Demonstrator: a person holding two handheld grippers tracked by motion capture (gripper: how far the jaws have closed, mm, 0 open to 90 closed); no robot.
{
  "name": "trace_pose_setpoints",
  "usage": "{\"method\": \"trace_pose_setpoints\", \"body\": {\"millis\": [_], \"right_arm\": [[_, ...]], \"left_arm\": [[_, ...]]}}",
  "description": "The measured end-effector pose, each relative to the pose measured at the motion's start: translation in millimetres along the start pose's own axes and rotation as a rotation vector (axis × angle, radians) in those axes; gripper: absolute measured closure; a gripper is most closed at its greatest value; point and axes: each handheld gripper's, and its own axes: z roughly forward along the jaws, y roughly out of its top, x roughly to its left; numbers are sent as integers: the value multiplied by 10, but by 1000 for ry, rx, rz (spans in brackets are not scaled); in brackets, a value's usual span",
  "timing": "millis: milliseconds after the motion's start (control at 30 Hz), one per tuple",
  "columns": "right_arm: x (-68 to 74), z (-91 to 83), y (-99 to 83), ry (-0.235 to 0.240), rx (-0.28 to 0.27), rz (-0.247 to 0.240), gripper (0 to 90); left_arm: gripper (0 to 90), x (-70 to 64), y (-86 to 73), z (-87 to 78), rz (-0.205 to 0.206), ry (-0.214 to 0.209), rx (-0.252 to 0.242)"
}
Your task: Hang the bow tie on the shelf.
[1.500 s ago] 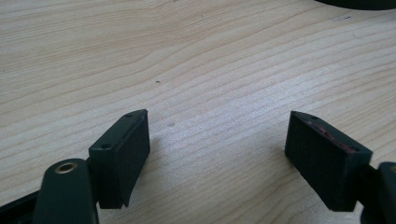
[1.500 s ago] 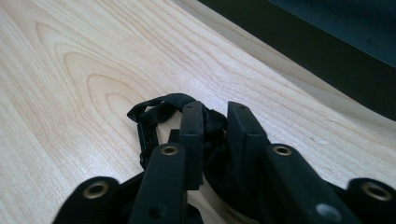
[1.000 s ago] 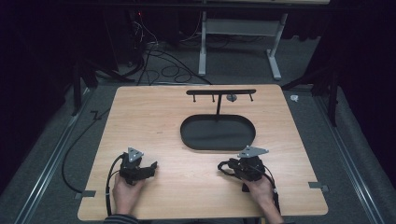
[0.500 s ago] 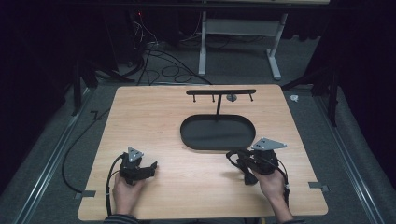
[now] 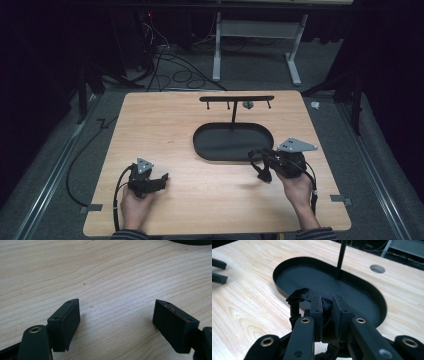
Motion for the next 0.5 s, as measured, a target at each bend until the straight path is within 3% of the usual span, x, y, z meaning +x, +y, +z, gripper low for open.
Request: {"method": "trace_pose_setpoints", "body": {"millis": [267,500], "right_arm": [[-91,-12,131,-11,-16,15,811],[-182,75,263,-20,-26,34,811]], "left_arm": [[224,0,0,0,0,0,0],[224,0,0,0,0,0,0]]}}
